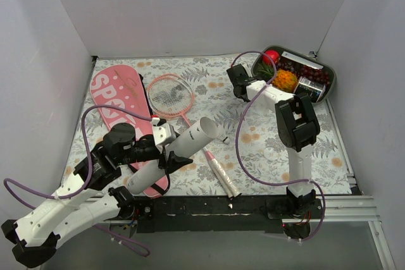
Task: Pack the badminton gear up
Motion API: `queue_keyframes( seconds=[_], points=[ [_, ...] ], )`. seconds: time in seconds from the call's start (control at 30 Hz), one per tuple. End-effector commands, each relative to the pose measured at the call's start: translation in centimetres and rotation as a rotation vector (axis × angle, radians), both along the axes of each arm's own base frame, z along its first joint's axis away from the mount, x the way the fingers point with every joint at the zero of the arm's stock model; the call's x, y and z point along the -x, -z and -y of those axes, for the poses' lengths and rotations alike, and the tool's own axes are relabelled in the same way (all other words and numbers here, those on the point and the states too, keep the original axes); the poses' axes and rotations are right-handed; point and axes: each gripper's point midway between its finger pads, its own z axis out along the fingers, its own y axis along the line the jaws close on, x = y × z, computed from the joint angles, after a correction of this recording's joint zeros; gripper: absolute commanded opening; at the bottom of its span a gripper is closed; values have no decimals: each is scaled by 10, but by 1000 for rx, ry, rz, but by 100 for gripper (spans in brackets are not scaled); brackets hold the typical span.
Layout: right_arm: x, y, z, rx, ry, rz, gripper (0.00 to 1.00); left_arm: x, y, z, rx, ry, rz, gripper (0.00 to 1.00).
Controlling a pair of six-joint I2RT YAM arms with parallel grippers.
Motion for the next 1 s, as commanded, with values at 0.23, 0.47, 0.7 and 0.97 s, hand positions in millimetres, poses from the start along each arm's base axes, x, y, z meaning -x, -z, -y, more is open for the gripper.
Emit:
queue_keyframes(
  seconds=[0.23, 0.47, 0.7, 0.97],
  points=[
    [-12, -10, -11, -72, 15, 49, 1, 2, 1, 1, 10, 5, -3, 11],
    [0, -118, -38, -365, -75, 243, 1, -3, -1, -1, 3, -23, 5, 11],
    [62, -228, -56, -664, -228, 354, 1, -6, 6, 5, -18, -10, -12, 11],
    [177, -311, -95, -1077, -576, 313, 1, -4, 6, 8, -7, 8, -9, 11]
  ],
)
